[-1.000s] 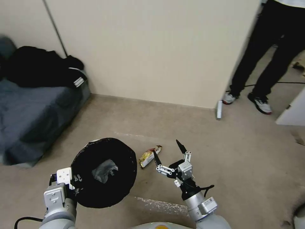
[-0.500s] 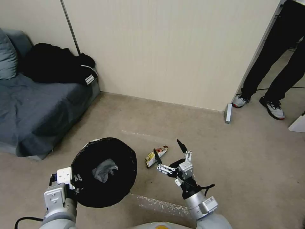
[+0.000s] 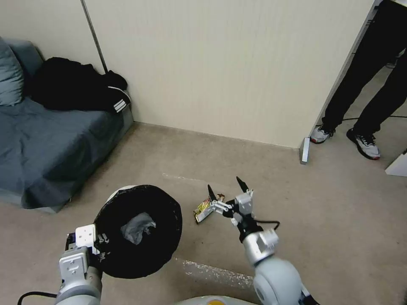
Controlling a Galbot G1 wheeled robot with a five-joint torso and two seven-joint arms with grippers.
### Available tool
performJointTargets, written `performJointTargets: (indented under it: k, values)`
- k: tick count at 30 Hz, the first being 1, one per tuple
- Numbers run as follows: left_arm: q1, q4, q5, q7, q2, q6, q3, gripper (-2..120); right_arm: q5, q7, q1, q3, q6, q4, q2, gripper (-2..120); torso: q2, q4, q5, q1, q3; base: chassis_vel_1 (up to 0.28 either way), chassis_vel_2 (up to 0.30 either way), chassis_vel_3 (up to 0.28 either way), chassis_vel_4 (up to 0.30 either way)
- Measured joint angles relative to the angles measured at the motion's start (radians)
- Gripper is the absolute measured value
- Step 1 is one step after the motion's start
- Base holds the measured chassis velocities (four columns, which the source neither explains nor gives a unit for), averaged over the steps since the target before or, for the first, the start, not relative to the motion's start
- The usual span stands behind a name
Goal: Pick up the trash bin, then pick up the garbage from the floor and place it into the trash bin.
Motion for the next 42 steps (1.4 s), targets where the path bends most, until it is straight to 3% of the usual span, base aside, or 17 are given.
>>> performJointTargets:
  k: [2,3,5,10,14,28,42]
  values:
    - [0.002,0.005,0.011,0.001,-0.005,0.000,0.001,0,0.064,0.041,0.081,-0.019,-0.127,-0.064,0.012,100,0.000,-0.0003,0.0000,0.000,0.000,0.000,0.000,0.000,0.000]
    - [0.002,0.005,0.011,0.001,-0.005,0.000,0.001,0,0.064,0.041,0.081,-0.019,-0.127,-0.064,0.012,100,0.000,-0.0003,0.0000,0.000,0.000,0.000,0.000,0.000,0.000]
    - [0.005,0.009,0.020,0.001,-0.009,0.000,0.003,0,0.163,0.080,0.167,-0.039,-0.229,-0.134,0.024,100,0.000,0.0001,0.0000,0.000,0.000,0.000,0.000,0.000,0.000]
    - [0.008,0.017,0.036,0.001,-0.016,0.000,0.005,0,0.322,0.132,0.277,-0.051,-0.340,-0.298,0.062,100,0.000,-0.0001,-0.0001,0.000,0.000,0.000,0.000,0.000,0.000]
    - [0.012,0.022,0.046,0.001,-0.021,0.000,0.010,0,0.379,0.143,0.319,-0.049,-0.373,-0.419,0.105,100,0.000,-0.0001,-0.0001,0.000,0.000,0.000,0.000,0.000,0.000]
    - [0.044,0.023,0.076,0.002,-0.026,-0.011,0.022,0,0.314,0.108,0.382,0.002,-0.335,-0.712,0.237,100,0.000,0.0000,0.0000,0.000,0.000,0.000,0.000,0.000,0.000]
    - [0.056,0.022,0.085,0.002,-0.024,-0.017,0.022,0,0.290,0.039,0.453,0.042,-0.235,-0.902,0.284,100,0.000,-0.0001,0.0001,0.000,0.000,0.000,0.000,0.000,0.000]
